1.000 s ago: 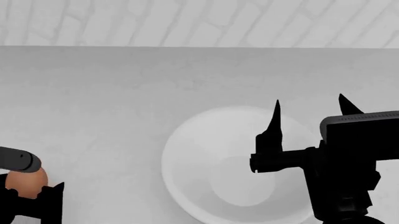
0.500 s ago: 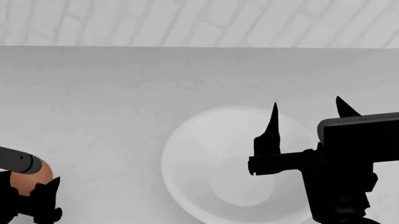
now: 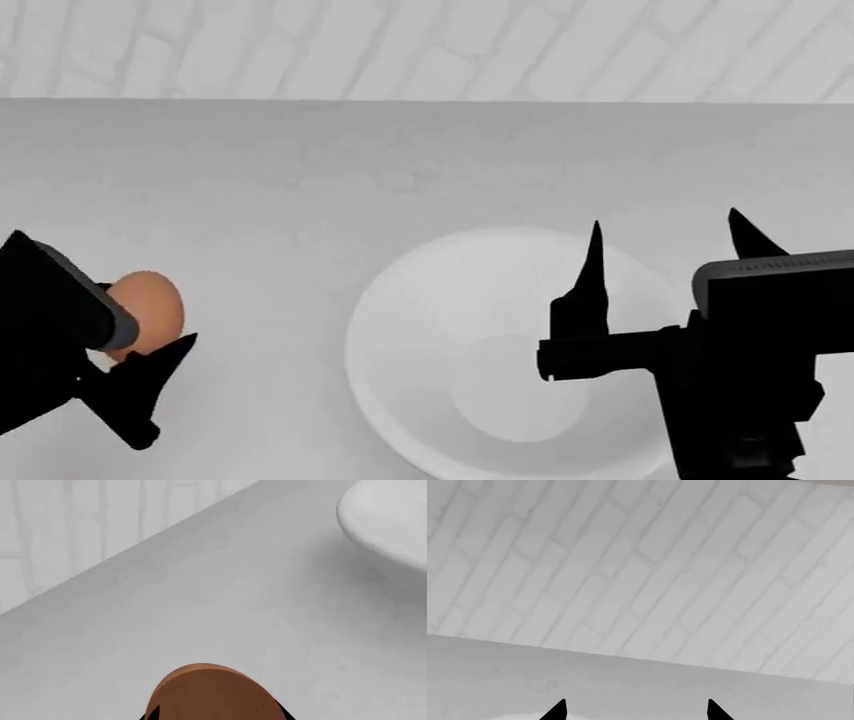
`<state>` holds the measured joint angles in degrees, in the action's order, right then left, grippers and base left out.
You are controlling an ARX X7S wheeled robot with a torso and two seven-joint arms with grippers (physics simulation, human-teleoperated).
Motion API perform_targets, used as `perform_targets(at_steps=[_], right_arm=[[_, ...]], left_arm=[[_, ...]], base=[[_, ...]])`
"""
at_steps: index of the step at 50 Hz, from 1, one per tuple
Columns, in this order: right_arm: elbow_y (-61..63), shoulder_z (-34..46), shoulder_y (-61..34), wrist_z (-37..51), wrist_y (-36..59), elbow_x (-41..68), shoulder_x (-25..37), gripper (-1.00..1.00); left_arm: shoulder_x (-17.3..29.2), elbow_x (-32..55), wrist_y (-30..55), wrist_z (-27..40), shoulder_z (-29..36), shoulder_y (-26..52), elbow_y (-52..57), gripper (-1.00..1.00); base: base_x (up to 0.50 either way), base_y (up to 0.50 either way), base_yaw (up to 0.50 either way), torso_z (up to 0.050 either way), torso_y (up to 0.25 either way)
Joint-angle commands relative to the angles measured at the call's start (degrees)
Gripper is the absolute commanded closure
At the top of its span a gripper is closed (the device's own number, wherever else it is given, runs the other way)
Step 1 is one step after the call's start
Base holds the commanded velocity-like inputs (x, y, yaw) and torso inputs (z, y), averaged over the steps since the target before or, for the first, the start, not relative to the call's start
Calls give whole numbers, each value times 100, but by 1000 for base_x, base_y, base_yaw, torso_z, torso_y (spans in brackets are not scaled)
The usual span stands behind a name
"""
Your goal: Place the eggs and milk next to the bowl.
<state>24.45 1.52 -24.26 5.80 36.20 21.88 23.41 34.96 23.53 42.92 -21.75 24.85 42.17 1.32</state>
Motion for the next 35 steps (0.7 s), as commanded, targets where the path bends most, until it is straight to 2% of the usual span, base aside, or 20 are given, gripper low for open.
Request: perform_targets(at_steps=[1, 11, 20, 35], right_arm=[[87, -76, 0, -36, 101, -14, -17, -100], [127, -51, -7, -7, 155, -4, 7, -100], [134, -102, 36, 1, 136, 25, 35, -100], [6, -111, 72, 12, 59, 0, 62, -100]], left_arm=[[-143, -216, -706, -1141, 630, 804, -1152, 100], [-350, -556, -1422, -2038, 1214, 1268, -2016, 100], [-849, -694, -1750, -2713, 1557, 1864, -3157, 100], [-1666, -855, -2499, -3371, 1821, 2536, -5090, 100]], base=[[0, 0, 0, 0, 0], [0, 0, 0, 0, 0], [0, 0, 0, 0, 0], [0, 0, 0, 0, 0]])
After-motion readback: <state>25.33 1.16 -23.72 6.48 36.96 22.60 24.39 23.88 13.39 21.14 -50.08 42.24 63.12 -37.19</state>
